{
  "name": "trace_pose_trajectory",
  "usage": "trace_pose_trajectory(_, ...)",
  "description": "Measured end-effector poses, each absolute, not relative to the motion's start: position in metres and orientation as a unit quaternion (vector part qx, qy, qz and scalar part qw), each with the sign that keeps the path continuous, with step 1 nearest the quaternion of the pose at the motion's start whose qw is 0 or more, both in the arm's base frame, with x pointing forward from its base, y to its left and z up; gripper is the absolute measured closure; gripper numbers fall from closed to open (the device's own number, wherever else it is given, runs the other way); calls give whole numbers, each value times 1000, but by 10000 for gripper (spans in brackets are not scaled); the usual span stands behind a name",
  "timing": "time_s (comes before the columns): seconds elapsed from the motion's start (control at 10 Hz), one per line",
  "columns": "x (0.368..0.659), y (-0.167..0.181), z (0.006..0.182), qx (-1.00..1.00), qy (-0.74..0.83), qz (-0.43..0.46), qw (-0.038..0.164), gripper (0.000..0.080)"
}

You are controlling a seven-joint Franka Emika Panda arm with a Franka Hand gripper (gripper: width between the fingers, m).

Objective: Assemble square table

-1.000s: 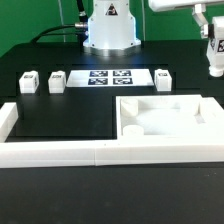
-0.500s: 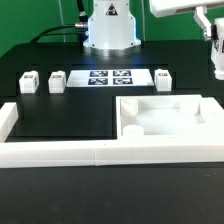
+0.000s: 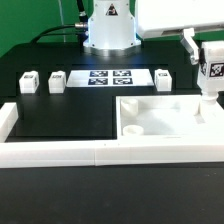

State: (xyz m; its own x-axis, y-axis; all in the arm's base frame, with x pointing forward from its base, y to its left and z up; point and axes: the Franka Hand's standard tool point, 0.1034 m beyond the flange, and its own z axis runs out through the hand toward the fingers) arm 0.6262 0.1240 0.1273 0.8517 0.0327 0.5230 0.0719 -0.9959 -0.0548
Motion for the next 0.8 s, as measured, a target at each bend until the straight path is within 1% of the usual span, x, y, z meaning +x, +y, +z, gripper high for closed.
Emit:
trace_pose_trajectory(0.2,632,128,117,-962,-31,-270,35,509)
trace_pose_trajectory(0.4,631,126,107,-962,-32,-268,33,509)
trace_pose_trajectory(0.5,628,125,98,-964,-33,-263,31,509)
trace_pose_trajectory(0.8,626,122,94,-963,-39,-265,28,509)
